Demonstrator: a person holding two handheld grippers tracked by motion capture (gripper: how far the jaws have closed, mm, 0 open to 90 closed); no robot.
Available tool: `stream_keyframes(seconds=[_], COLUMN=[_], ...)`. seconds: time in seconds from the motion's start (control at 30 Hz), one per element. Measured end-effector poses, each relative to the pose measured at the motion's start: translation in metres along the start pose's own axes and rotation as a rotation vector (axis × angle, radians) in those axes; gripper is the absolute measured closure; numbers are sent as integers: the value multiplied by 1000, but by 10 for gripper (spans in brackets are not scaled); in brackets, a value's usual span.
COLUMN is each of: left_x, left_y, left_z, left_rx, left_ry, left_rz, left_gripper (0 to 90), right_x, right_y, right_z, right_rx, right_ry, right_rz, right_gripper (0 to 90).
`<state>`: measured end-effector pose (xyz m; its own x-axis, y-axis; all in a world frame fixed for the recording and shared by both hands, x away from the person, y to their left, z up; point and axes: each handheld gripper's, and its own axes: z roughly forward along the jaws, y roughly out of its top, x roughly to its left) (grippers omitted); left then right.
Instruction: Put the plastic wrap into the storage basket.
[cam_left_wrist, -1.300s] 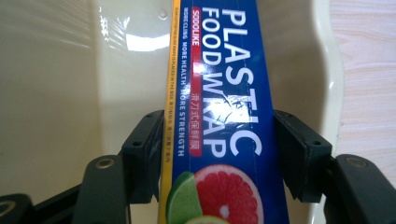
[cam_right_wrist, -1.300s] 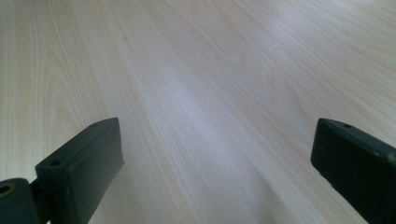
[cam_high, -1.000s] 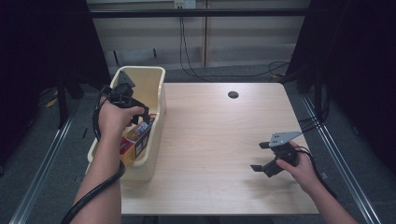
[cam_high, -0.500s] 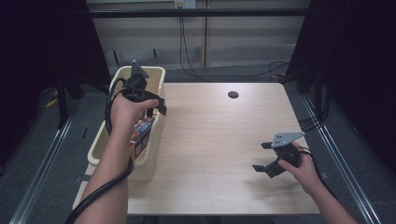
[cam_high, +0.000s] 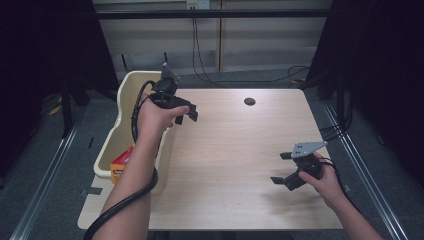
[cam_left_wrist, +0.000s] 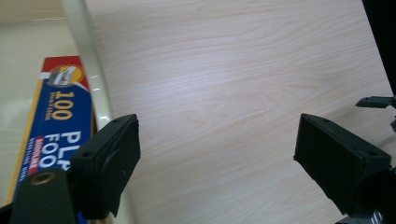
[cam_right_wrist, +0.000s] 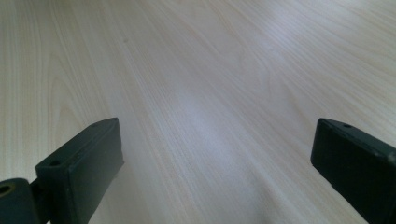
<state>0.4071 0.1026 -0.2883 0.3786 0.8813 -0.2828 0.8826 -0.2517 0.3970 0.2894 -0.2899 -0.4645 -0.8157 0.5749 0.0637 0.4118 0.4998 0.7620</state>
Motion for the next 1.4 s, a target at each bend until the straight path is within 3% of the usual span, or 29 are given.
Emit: stream_keyframes(seconds=[0.5, 0.73, 1.0, 1.03, 1.4], left_x=[-18, -23, -28, -29, -32], left_y=[-3, -7, -12, -13, -22], left_z=[27, 39, 55, 57, 79], left_rx=[-1, -1, 7, 4, 26], left_ry=[-31, -54, -73, -78, -107], left_rz=[68, 63, 97, 85, 104], left_gripper=[98, 95, 93, 92, 91], right_x=[0, 0, 0, 0, -1], right_y=[0, 0, -1, -1, -2], right_z=[1, 1, 1, 2, 2], right_rx=[1, 1, 2, 1, 6], right_ry=[-3, -4, -4, -2, -4], right_rz=[-2, -4, -1, -2, -4], right_gripper=[20, 21, 21, 21, 21])
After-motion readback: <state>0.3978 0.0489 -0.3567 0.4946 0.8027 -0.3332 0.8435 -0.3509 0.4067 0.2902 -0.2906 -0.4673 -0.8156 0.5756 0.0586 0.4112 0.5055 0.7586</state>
